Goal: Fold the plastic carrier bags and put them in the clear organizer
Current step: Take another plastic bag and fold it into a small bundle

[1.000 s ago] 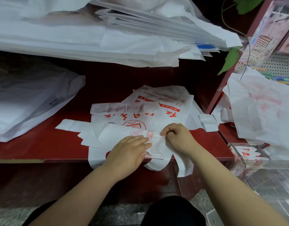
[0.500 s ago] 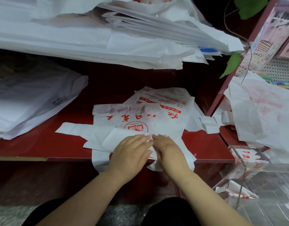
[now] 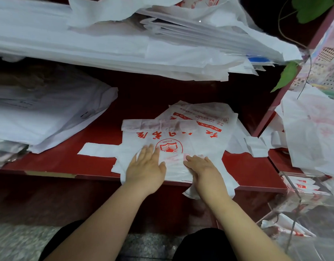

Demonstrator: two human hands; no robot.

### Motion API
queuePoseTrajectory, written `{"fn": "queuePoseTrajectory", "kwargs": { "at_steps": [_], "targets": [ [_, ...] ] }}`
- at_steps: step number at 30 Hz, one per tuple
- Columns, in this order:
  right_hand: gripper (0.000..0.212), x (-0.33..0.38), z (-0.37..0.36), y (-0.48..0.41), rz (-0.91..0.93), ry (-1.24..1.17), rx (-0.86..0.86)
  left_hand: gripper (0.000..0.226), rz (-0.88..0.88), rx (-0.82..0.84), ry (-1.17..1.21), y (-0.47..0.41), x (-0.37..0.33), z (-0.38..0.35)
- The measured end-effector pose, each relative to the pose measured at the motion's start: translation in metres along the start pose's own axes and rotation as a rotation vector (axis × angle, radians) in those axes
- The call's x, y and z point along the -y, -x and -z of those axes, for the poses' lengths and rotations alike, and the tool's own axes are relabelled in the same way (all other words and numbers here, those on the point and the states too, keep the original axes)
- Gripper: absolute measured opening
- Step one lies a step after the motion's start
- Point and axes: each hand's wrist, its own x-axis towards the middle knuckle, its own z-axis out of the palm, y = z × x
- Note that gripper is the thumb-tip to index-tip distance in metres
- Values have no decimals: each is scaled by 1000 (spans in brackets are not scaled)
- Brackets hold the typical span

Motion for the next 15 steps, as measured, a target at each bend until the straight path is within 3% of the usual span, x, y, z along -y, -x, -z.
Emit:
{"fn": "queuePoseTrajectory", "kwargs": {
  "at_steps": [6,9,11,13,15],
  "targets": [
    [32,-3,1,2,30,32,45,57,261,-43,-44,21,55,13],
    [64,-3,1,1,4,9,122,58,318,-43,-44,30,75,15],
    [56,-6,-2,1,-1,-44,147,56,320,-51,-36,32,81,16],
    [30,-6,-1,0,-44,-118,139,52,305,-115,4,31,83,21],
    [30,-5,6,-6,-126,-184,140,45,231,-230,73,26,80,30]
  ]
}}
